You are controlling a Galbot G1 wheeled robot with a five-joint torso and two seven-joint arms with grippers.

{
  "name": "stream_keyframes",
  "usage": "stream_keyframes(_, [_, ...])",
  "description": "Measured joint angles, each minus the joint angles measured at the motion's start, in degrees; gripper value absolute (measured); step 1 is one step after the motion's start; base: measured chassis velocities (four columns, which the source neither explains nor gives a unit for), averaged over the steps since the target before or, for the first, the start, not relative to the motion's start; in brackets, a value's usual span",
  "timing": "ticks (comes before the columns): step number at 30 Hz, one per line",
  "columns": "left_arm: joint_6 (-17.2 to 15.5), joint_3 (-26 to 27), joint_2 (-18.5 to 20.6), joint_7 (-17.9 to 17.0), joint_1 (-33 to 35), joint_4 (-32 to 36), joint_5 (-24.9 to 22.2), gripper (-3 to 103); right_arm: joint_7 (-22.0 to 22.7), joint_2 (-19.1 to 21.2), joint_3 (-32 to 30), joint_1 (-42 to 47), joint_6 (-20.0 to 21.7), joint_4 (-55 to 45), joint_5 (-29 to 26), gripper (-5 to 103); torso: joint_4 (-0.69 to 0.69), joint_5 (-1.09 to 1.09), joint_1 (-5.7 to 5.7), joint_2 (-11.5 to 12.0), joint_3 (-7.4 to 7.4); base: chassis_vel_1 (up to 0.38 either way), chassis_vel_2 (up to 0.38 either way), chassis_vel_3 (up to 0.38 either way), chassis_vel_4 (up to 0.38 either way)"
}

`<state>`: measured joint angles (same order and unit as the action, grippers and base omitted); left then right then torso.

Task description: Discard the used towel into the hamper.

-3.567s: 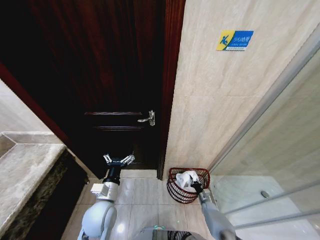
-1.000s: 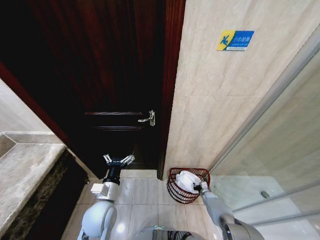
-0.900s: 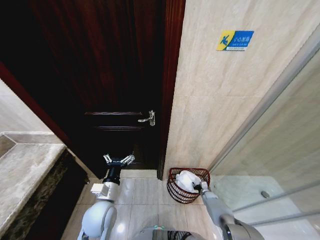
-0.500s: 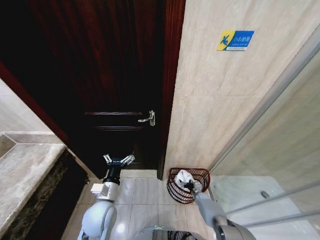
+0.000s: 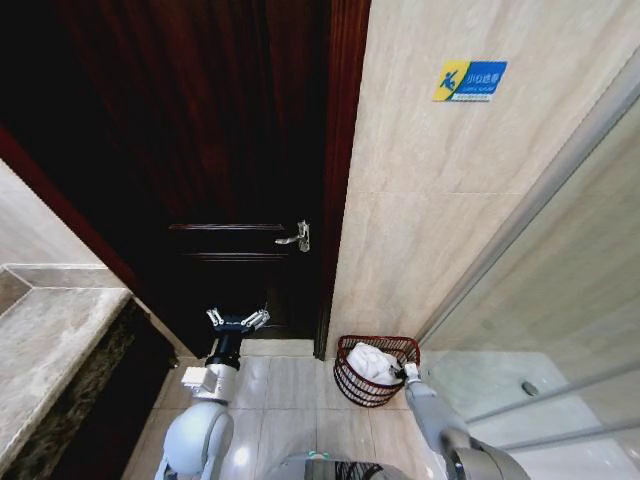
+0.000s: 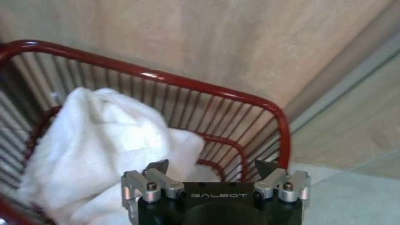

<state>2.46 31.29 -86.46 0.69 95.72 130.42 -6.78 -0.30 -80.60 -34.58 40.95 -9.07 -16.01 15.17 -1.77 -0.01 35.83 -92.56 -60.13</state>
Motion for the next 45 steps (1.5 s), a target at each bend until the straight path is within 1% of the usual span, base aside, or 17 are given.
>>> stream_keyframes(1, [0.0,0.0,0.0,0.0,0.0,0.0,0.0,100,-0.59,-0.54,0.07,0.28,-0.23,-0.06,0.07,93,0.0,0.02,0.0,0.0,0.0,0.0,0.0,0.0,0.0])
stream_keyframes(2, [0.0,0.0,0.0,0.0,0.0,0.0,0.0,100,-2.75,-1.18,0.13,0.59,-1.23,-0.03,-1.08,94,0.0,0.03,0.0,0.0,0.0,0.0,0.0,0.0,0.0])
stream_keyframes(3, [0.0,0.0,0.0,0.0,0.0,0.0,0.0,100,-2.75,-1.18,0.13,0.59,-1.23,-0.03,-1.08,94,0.0,0.03,0.0,0.0,0.0,0.0,0.0,0.0,0.0])
stream_keyframes(5, [0.0,0.0,0.0,0.0,0.0,0.0,0.0,100,-10.2,-2.37,0.49,1.5,-3.59,-0.46,-6.3,98,-0.02,0.02,0.0,0.0,0.0,0.0,0.0,0.0,0.0])
stream_keyframes(6, [0.0,0.0,0.0,0.0,0.0,0.0,0.0,100,-13.74,-3.05,0.99,2.25,-3.97,-1.28,-9.54,100,-0.01,0.04,0.0,0.0,0.0,0.0,0.0,0.0,0.0])
stream_keyframes(9, [0.0,0.0,0.0,0.0,0.0,0.0,0.0,100,-15.51,-3.53,1.64,2.61,-3.73,-1.8,-12.63,100,-0.01,0.01,0.0,0.0,0.0,0.0,0.0,0.0,0.0])
stream_keyframes(10, [0.0,0.0,0.0,0.0,0.0,0.0,0.0,100,-15.71,-3.58,1.87,2.63,-2.84,-1.79,-13.57,100,-0.02,0.01,0.0,0.0,0.0,0.0,0.0,0.0,0.0])
stream_keyframes(16, [0.0,0.0,0.0,0.0,0.0,0.0,0.0,100,-14.05,-2.79,1.99,2.04,-0.5,-1.23,-12.79,100,0.0,-0.01,0.0,0.0,0.0,0.0,0.0,0.0,0.0])
stream_keyframes(20, [0.0,0.0,0.0,0.0,0.0,0.0,0.0,100,-11.41,-2.54,2.0,0.74,2.42,-0.04,-10.73,100,-0.01,0.0,0.0,0.0,0.0,0.0,0.0,0.0,0.0])
stream_keyframes(21, [0.0,0.0,0.0,0.0,0.0,0.0,0.0,100,-11.41,-2.54,2.0,0.74,2.42,-0.04,-10.73,100,-0.01,0.0,0.0,0.0,0.0,0.0,0.0,0.0,0.0])
stream_keyframes(24, [0.0,0.0,0.0,0.0,0.0,0.0,0.0,100,-8.92,-2.83,2.0,0.02,4.65,1.31,-7.46,100,0.0,0.02,0.0,0.0,0.0,0.0,0.0,0.0,0.0])
stream_keyframes(31, [0.0,0.0,0.0,0.0,0.0,0.0,0.0,100,-7.97,-3.29,1.94,-1.22,5.64,3.29,-6.72,100,-0.01,0.01,0.0,0.0,0.0,0.0,0.0,0.0,0.0])
stream_keyframes(37, [0.0,0.0,0.0,0.0,0.0,0.0,0.0,100,-7.8,-2.42,2.18,-0.07,5.13,0.25,-7.26,100,-0.01,0.02,0.0,0.02,0.0,0.0,0.0,0.0,0.0])
stream_keyframes(40, [0.0,0.0,0.0,0.0,0.0,0.0,0.0,100,-8.39,-0.46,3.15,2.14,2.98,-3.96,-9.91,100,-0.01,0.02,0.0,0.02,0.0,0.0,0.0,0.0,0.0])
stream_keyframes(41, [0.0,0.0,0.0,0.0,0.0,0.0,0.0,100,-8.39,-0.46,3.15,2.14,2.98,-3.96,-9.91,100,-0.01,0.02,0.0,0.02,0.0,0.0,0.0,0.0,0.0])
stream_keyframes(43, [0.0,0.0,0.0,0.0,0.0,0.0,0.0,100,-8.8,1.28,4.28,4.47,0.29,-7.43,-12.09,100,0.0,0.0,0.0,0.02,0.0,0.0,0.0,0.0,0.0])
stream_keyframes(45, [0.0,0.0,0.0,0.0,0.0,0.0,0.0,100,-9.21,1.86,4.68,5.56,-0.36,-9.1,-13.12,100,-0.01,0.01,0.0,0.02,0.0,0.0,0.0,0.0,0.0])
